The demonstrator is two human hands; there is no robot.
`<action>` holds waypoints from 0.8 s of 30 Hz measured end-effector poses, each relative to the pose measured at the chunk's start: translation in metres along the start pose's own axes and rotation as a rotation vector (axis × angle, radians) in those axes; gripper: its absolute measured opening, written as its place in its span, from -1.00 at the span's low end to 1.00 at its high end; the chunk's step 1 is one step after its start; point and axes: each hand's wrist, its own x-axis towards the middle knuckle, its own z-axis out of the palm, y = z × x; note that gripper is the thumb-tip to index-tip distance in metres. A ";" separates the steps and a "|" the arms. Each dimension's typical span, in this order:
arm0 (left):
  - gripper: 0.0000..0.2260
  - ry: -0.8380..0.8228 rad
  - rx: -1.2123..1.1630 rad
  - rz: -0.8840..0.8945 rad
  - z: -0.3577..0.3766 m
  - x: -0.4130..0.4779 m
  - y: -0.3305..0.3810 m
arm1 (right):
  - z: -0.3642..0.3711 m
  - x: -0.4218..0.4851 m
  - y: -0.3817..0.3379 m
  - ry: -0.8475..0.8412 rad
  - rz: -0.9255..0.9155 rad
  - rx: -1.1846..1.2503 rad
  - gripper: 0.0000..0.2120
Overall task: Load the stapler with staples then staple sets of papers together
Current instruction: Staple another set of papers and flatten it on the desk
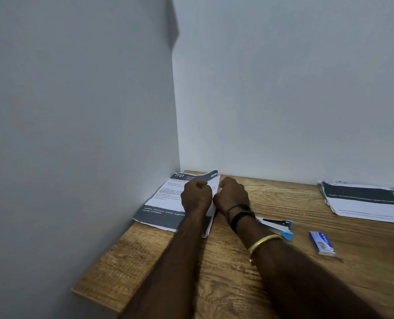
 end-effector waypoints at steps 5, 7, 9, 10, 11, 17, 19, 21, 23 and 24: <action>-0.73 0.031 -0.033 0.024 -0.002 -0.002 0.004 | -0.006 0.002 0.002 0.075 0.044 0.165 -0.74; -0.75 0.035 -0.037 0.047 -0.002 -0.004 0.006 | -0.011 0.001 0.004 0.115 0.052 0.253 -0.76; -0.76 0.017 -0.024 0.084 -0.002 -0.010 0.008 | -0.018 -0.001 0.009 0.144 0.077 0.305 -0.77; -0.77 -0.003 -0.017 0.105 -0.002 -0.012 0.009 | -0.021 -0.002 0.013 0.155 0.093 0.323 -0.77; -0.77 -0.027 -0.012 0.126 -0.001 -0.016 0.010 | -0.025 -0.003 0.017 0.167 0.106 0.335 -0.77; -0.76 -0.127 -0.001 0.212 0.012 -0.039 0.022 | -0.058 -0.009 0.042 0.214 0.164 0.405 -0.75; -0.76 -0.161 0.011 0.248 0.018 -0.045 0.030 | -0.071 -0.008 0.051 0.237 0.177 0.433 -0.76; -0.77 -0.186 0.004 0.274 0.024 -0.050 0.037 | -0.085 -0.010 0.062 0.262 0.191 0.444 -0.76; -0.79 -0.200 -0.016 0.276 0.031 -0.054 0.043 | -0.097 -0.010 0.074 0.278 0.212 0.463 -0.79; -0.80 -0.208 -0.022 0.274 0.035 -0.057 0.046 | -0.105 -0.011 0.081 0.289 0.223 0.479 -0.79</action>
